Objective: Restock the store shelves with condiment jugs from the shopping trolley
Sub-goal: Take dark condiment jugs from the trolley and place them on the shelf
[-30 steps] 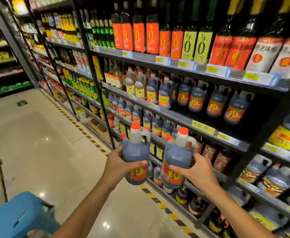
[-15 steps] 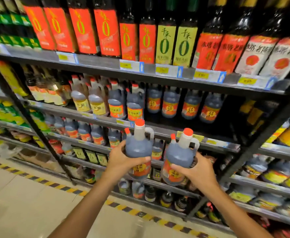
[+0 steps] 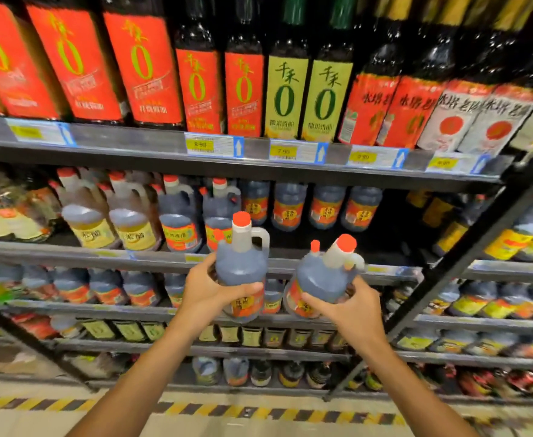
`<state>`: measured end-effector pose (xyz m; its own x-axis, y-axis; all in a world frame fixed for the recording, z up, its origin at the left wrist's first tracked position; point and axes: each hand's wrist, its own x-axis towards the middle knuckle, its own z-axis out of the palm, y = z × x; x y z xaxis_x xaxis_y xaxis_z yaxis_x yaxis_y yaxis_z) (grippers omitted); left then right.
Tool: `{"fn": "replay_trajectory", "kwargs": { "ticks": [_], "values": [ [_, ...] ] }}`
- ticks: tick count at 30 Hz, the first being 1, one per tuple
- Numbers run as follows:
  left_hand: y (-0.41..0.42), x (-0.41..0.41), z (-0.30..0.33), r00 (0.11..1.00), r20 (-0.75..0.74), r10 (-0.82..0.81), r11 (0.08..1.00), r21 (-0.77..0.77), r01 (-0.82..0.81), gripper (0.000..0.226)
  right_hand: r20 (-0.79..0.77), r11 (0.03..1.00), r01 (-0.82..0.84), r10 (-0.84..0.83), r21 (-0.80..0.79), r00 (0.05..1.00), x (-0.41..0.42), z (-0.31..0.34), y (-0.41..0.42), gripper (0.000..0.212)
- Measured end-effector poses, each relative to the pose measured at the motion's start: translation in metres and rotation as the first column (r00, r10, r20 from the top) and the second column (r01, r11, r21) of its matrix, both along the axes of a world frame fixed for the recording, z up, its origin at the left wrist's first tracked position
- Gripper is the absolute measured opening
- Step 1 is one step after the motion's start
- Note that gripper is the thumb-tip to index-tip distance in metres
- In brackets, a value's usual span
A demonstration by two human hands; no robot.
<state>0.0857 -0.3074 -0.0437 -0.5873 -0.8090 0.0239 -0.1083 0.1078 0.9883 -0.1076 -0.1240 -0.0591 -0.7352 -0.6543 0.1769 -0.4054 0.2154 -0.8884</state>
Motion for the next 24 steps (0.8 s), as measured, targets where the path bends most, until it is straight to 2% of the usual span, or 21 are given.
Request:
{"fn": "replay_trajectory", "kwargs": {
  "ticks": [5,9,12,16,24],
  "values": [
    [-0.018,0.007,0.009,0.999,-0.002,0.039,0.999,-0.033,-0.039,0.091,-0.015,0.992,-0.005,0.003,-0.129,1.0,-0.006,0.012,-0.043,0.059],
    [-0.028,0.018,0.014,0.994,-0.027,0.104,0.991,-0.081,-0.106,0.085,-0.02,0.979,-0.02,0.017,-0.202,1.0,-0.013,0.014,-0.081,0.053],
    [-0.036,0.025,0.015,0.989,-0.041,0.144,0.985,-0.088,-0.147,0.089,-0.032,0.984,-0.031,0.025,-0.177,0.999,-0.019,0.014,-0.111,0.066],
    [-0.041,0.031,0.021,0.983,-0.046,0.179,0.974,-0.13,-0.184,0.089,-0.033,0.996,-0.048,0.045,-0.076,0.998,-0.029,0.008,-0.143,0.067],
    [-0.043,0.039,0.021,0.972,-0.073,0.222,0.966,-0.12,-0.229,0.089,-0.092,0.994,-0.001,0.011,0.108,0.996,-0.047,-0.012,-0.178,0.074]
  ]
}}
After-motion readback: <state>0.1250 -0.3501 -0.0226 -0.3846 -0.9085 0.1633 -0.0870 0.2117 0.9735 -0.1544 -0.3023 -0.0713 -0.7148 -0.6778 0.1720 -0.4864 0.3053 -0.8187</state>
